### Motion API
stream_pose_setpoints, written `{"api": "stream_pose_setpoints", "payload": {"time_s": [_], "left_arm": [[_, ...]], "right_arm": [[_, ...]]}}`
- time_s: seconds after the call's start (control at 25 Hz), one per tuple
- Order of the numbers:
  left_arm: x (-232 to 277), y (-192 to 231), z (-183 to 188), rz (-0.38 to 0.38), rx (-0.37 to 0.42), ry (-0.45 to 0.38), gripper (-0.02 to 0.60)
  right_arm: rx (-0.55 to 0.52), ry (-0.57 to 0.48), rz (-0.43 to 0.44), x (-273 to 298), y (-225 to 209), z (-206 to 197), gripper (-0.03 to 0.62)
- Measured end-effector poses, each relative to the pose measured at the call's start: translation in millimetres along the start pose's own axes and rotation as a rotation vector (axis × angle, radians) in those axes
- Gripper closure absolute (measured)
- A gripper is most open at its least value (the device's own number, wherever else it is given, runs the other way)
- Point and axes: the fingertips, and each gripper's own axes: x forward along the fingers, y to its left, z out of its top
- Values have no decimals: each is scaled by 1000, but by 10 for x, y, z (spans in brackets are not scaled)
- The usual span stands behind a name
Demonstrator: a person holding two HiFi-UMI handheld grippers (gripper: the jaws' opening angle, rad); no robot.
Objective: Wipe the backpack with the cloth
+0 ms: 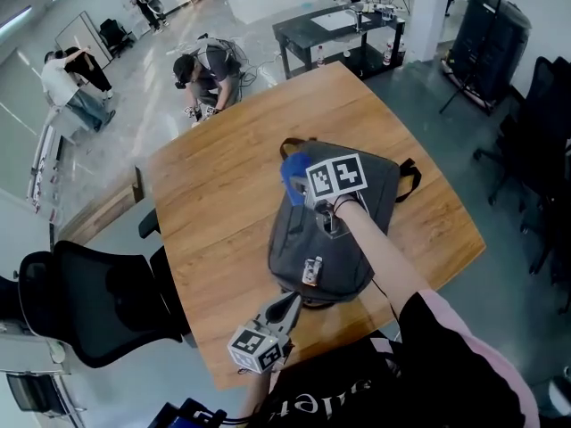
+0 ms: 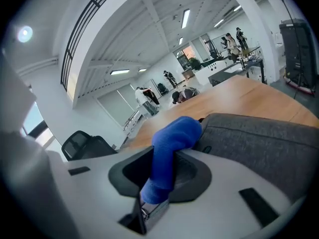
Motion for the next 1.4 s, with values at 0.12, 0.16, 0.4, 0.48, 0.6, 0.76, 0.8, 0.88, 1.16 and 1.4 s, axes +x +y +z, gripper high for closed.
{"api": "stream_pose_setpoints", "payload": {"time_s": [0.12,0.16,0.4,0.48,0.6,0.76,0.8,0.88,1.16,1.4], "left_arm": [[-10,68,-2,12,-5,-3,580],[-1,82,9,11,-5,-5,580],[172,7,76,-31,4,-1,580],[256,-76,64,-62,4,13,580],[370,-187,27,-106,-1,36,580],[464,-319,-16,-150,5,70,580],[480,-346,-13,-157,7,72,580],[496,-376,-9,-159,9,74,580],[439,-357,-41,-130,13,65,580],[324,-281,39,-81,-2,33,580]], "right_arm": [[-1,-15,-3,-214,-168,-37,507],[-7,-16,-13,-311,-254,-78,507],[75,-77,-50,-1117,-816,-402,507],[85,-87,-97,-1389,-1037,-555,507],[107,-99,-131,-1675,-1284,-757,507],[157,-97,-167,-1886,-1483,-1014,507],[160,-87,-181,-1926,-1526,-1083,507],[155,-56,-209,-1986,-1587,-1214,507],[50,-110,-139,-2082,-1192,-704,507],[52,-165,65,-1461,-640,185,507]]}}
